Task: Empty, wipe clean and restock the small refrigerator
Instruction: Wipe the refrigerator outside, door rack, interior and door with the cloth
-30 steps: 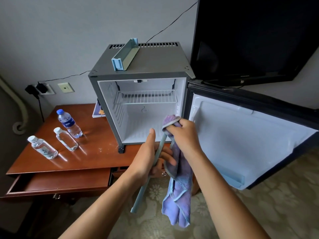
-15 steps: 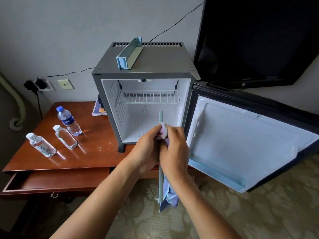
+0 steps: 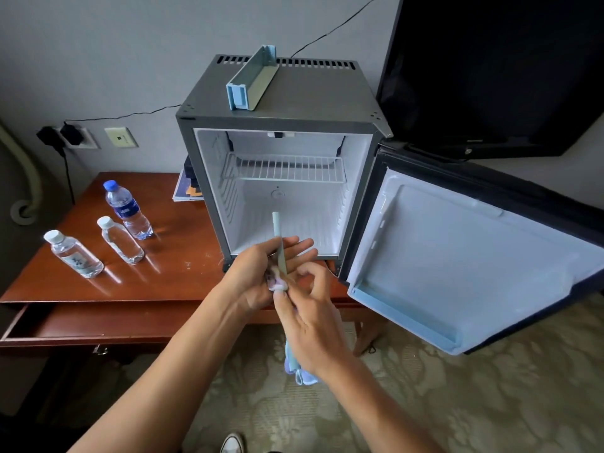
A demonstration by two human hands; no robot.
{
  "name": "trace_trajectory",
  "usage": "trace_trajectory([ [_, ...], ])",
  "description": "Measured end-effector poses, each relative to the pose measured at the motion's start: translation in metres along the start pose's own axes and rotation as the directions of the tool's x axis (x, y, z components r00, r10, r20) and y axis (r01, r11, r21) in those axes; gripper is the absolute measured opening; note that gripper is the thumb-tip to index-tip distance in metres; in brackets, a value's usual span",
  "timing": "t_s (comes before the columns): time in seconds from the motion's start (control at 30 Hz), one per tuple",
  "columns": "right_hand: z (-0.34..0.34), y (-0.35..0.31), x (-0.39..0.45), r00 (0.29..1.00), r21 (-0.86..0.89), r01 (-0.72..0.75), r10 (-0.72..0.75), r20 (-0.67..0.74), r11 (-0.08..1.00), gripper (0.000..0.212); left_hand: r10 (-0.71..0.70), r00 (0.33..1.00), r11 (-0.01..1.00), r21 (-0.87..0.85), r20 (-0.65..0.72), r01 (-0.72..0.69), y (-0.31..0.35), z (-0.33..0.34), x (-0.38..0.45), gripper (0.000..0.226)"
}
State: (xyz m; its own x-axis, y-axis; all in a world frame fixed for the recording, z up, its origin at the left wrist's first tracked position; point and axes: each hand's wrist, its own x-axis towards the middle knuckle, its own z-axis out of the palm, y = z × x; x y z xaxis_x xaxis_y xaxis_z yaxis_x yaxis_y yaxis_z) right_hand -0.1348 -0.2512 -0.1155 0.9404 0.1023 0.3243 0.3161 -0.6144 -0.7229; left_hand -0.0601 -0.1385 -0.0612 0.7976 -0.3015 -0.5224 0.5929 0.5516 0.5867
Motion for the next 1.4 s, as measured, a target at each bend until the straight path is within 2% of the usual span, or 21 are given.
trace_trajectory([
  [0.13,0.008,0.001,-0.012,0.997,0.067,0.034,-0.029,-0.069,0.997,0.033,0.029,1.0,0.999,0.02,0.012,-0.029,0.006,-0.012,0.001,0.031],
  [0.27,0.005,0.0,-0.022,0.996,0.107,0.087,-0.084,-0.027,0.99,0.037,0.093,0.996,0.995,0.039,0.014,-0.093,0.017,-0.021,-0.001,0.03],
  [0.4,0.005,0.001,-0.007,0.977,0.135,0.11,-0.082,-0.196,0.985,0.01,0.074,0.996,0.996,0.051,0.056,-0.077,0.011,-0.016,-0.008,0.032],
  [0.47,0.004,0.004,0.009,0.966,0.169,0.085,-0.04,-0.256,0.982,0.014,0.043,0.997,0.998,0.04,0.061,-0.046,0.002,-0.015,-0.01,0.032],
  [0.57,0.003,0.007,0.03,0.939,0.125,0.023,0.021,-0.343,0.992,0.019,0.025,0.997,0.999,0.043,0.076,-0.029,-0.008,-0.014,-0.012,0.033],
  [0.63,0.004,0.007,0.036,0.936,0.105,0.019,0.019,-0.351,0.994,0.02,0.038,0.996,0.998,0.037,0.08,-0.041,-0.006,-0.015,-0.012,0.034],
  [0.7,0.003,0.008,0.029,0.956,0.139,0.05,-0.007,-0.294,0.989,0.019,0.07,0.995,0.997,0.022,0.07,-0.071,0.002,-0.015,-0.011,0.033],
  [0.77,-0.001,0.011,0.014,0.988,0.258,0.04,-0.001,-0.152,0.965,0.016,0.119,0.991,0.993,0.012,0.056,-0.12,0.013,-0.016,-0.009,0.031],
  [0.83,-0.008,0.014,-0.004,0.999,0.299,-0.025,0.035,-0.026,0.954,0.013,0.165,0.986,0.986,0.016,0.033,-0.166,0.021,-0.018,-0.007,0.024],
  [0.87,-0.01,0.019,-0.012,0.995,0.352,-0.096,0.097,0.014,0.931,0.012,0.184,0.983,0.983,0.017,0.011,-0.185,0.023,-0.02,-0.006,0.019],
  [0.93,-0.015,0.028,-0.022,0.953,0.55,-0.289,0.292,0.084,0.784,0.015,0.202,0.979,0.979,0.012,-0.041,-0.202,0.023,-0.021,-0.005,0.012],
  [0.97,-0.016,0.034,-0.024,0.921,0.597,-0.363,0.372,0.114,0.716,0.014,0.204,0.977,0.979,0.013,-0.065,-0.203,0.021,-0.02,-0.004,0.01],
  [1.0,-0.017,0.038,-0.026,0.905,0.587,-0.397,0.407,0.123,0.706,0.012,0.204,0.975,0.979,0.018,-0.084,-0.203,0.018,-0.02,-0.004,0.01],
  [1.07,-0.02,0.042,-0.028,0.882,0.585,-0.457,0.426,0.201,0.67,0.017,0.199,0.974,0.98,0.041,-0.11,-0.195,0.01,-0.02,-0.002,0.011],
  [1.13,-0.023,0.037,-0.031,0.844,0.67,-0.525,0.42,0.333,0.525,0.021,0.197,0.97,0.98,0.057,-0.139,-0.191,0.004,-0.022,0.0,0.01],
  [1.17,-0.024,0.036,-0.035,0.834,0.681,-0.546,0.391,0.389,0.488,0.022,0.197,0.969,0.98,0.062,-0.152,-0.189,0.001,-0.023,0.001,0.01],
  [1.3,-0.009,0.043,-0.051,0.808,0.497,-0.578,0.367,0.461,0.647,0.013,0.171,0.972,0.984,0.072,-0.164,-0.161,-0.011,-0.028,0.005,0.016],
  [1.4,0.002,0.045,-0.054,0.788,0.462,-0.608,0.42,0.45,0.646,0.012,0.152,0.977,0.986,0.087,-0.148,-0.14,-0.016,-0.032,0.012,0.03],
])
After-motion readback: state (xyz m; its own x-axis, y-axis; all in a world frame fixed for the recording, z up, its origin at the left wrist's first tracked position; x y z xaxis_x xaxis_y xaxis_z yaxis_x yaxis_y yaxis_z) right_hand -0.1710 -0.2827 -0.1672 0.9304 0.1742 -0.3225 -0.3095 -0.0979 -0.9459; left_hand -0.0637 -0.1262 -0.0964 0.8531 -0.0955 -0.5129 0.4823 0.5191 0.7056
